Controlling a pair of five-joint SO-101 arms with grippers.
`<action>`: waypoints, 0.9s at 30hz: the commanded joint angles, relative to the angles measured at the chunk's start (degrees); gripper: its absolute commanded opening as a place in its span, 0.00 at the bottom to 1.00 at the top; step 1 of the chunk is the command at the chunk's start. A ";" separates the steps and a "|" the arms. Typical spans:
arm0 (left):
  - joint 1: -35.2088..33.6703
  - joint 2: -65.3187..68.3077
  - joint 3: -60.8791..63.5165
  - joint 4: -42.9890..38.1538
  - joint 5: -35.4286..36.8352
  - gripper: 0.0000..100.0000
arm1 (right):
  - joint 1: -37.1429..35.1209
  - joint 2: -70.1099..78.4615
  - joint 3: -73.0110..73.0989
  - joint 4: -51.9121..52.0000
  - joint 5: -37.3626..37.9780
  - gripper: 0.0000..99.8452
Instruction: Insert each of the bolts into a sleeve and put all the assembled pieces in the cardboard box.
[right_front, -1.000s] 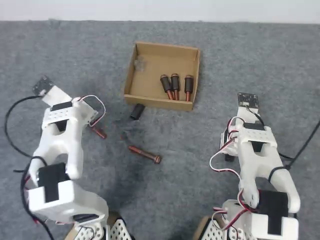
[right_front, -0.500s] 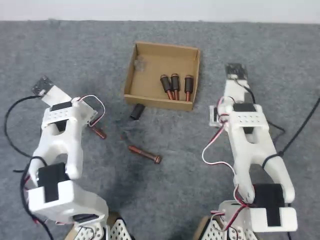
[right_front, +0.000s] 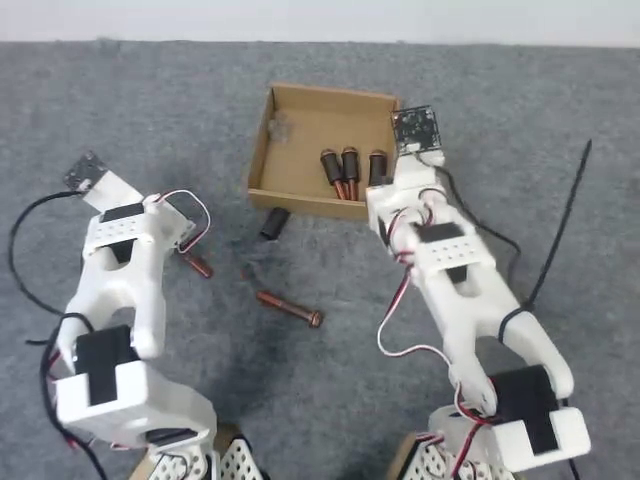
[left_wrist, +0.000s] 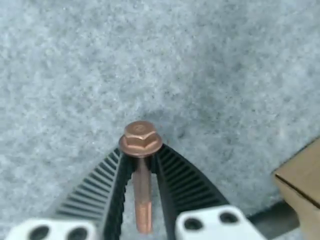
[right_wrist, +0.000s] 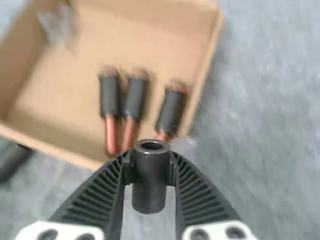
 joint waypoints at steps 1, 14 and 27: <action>0.70 -0.97 -2.24 -1.41 -0.44 0.01 | -1.01 -1.19 1.23 -14.99 0.79 0.01; 0.70 -0.97 -2.42 -1.41 -0.44 0.01 | -1.27 17.10 -0.26 -46.64 0.88 0.01; 0.70 -0.97 -2.51 -1.49 -0.44 0.01 | -2.33 24.13 12.04 -82.42 0.97 0.01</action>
